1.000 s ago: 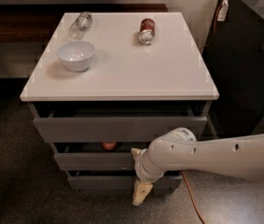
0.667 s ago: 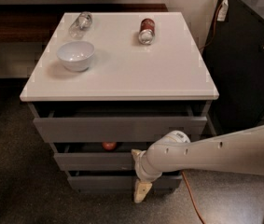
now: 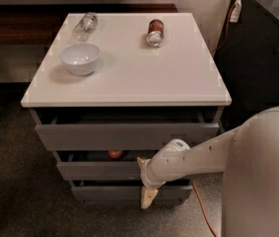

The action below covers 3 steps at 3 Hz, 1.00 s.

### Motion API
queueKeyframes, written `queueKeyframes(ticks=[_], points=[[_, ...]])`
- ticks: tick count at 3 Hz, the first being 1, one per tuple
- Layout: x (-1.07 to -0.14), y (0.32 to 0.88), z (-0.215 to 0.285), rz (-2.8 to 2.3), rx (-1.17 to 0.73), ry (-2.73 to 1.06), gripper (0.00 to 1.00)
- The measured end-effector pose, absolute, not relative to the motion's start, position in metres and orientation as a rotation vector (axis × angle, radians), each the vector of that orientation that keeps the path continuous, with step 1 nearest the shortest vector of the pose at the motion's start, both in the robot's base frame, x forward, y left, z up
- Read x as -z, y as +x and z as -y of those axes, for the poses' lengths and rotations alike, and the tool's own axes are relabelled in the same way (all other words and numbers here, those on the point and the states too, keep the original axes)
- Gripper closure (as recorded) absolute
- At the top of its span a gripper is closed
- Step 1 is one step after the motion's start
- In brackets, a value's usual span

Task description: Pick apple from middle drawer and place on counter

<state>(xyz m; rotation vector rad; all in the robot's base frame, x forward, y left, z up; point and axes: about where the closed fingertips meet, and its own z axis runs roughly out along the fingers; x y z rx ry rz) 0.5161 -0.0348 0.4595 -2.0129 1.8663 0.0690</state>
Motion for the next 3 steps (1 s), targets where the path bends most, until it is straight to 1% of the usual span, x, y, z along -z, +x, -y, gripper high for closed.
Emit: queueKeyframes(ticks=[1,2,3], points=[[-0.441,0.529,0.029,-1.872,-0.081,-1.993,0.00],[-0.426,0.540,0.024,-1.887,-0.088,-1.973,0.13],[-0.418,0.548,0.021,-1.909,-0.097,-1.955,0.36]])
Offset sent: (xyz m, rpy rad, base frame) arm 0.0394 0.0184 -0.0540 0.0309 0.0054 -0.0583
